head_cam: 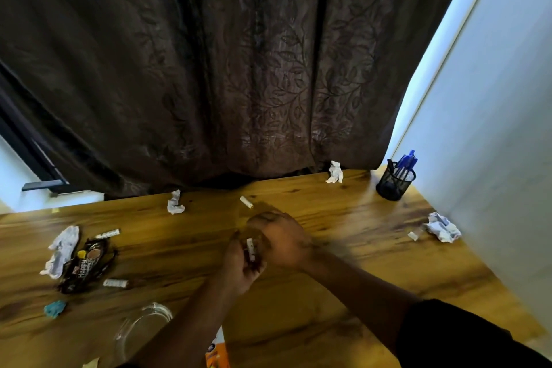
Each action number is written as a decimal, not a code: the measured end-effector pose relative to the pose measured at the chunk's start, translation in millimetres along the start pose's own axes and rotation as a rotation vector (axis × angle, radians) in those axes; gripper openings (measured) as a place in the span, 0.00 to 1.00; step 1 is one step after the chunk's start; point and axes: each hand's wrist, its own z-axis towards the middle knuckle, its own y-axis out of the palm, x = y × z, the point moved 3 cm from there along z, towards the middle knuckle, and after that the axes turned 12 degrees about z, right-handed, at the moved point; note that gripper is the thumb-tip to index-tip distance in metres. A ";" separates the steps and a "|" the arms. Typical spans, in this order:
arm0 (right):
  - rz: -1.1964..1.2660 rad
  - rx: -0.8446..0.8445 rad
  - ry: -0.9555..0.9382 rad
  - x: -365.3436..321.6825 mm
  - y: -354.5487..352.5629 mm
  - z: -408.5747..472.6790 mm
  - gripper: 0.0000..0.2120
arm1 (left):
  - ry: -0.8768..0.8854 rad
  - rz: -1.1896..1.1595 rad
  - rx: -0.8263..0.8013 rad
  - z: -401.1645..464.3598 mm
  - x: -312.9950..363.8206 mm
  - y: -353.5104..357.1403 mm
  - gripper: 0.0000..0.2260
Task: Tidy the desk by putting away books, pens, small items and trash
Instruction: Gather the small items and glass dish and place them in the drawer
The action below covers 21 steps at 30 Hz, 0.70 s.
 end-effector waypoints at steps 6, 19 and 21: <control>-0.011 -0.022 0.197 27.2 -5.1 27.8 0.25 | 0.009 -0.061 -0.021 4.8 2.0 -8.6 0.19; -0.056 -0.212 0.225 90.9 55.9 121.5 0.23 | 0.065 -0.162 0.131 4.3 3.9 -41.4 0.19; -0.089 -0.235 0.207 95.6 64.4 129.4 0.25 | 0.071 -0.175 0.156 2.5 3.6 -41.2 0.19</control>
